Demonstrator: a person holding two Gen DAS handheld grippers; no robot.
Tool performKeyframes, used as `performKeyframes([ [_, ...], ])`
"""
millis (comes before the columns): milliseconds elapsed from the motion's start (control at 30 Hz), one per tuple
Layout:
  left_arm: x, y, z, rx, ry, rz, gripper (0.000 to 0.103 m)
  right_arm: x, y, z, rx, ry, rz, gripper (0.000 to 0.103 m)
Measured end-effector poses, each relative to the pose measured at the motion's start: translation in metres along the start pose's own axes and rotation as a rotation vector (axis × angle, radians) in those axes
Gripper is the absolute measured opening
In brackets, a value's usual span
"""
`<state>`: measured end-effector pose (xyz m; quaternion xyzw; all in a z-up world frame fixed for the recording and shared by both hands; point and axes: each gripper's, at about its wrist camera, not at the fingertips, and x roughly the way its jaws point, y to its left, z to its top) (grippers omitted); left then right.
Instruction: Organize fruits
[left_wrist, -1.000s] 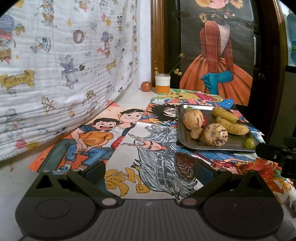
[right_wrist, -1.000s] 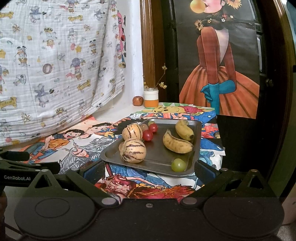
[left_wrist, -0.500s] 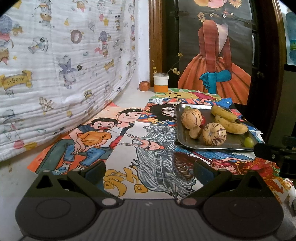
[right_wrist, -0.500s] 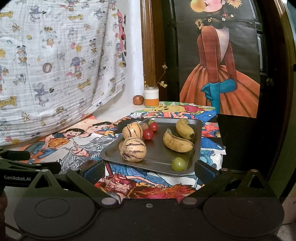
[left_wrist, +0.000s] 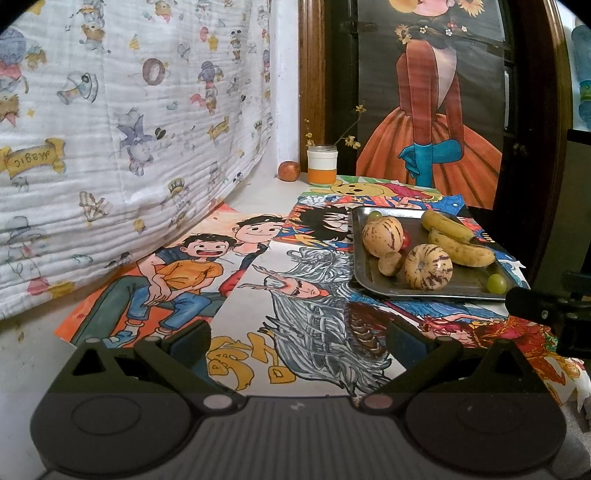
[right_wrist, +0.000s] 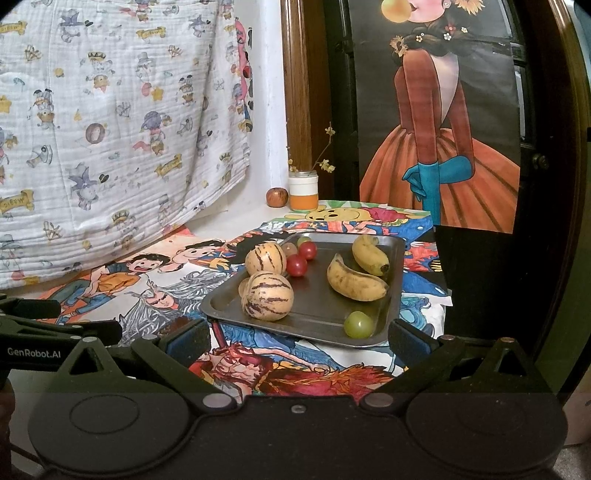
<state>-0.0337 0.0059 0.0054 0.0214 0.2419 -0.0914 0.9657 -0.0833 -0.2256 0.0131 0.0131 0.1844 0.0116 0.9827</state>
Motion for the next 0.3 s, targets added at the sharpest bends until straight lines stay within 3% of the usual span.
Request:
performKeyframes([
  [300,-0.0002,0.0005,-0.0006,-0.003,0.001,-0.003,0.103,0.0005,0.0006,0.0012,0.0,0.002,-0.001,0.103],
])
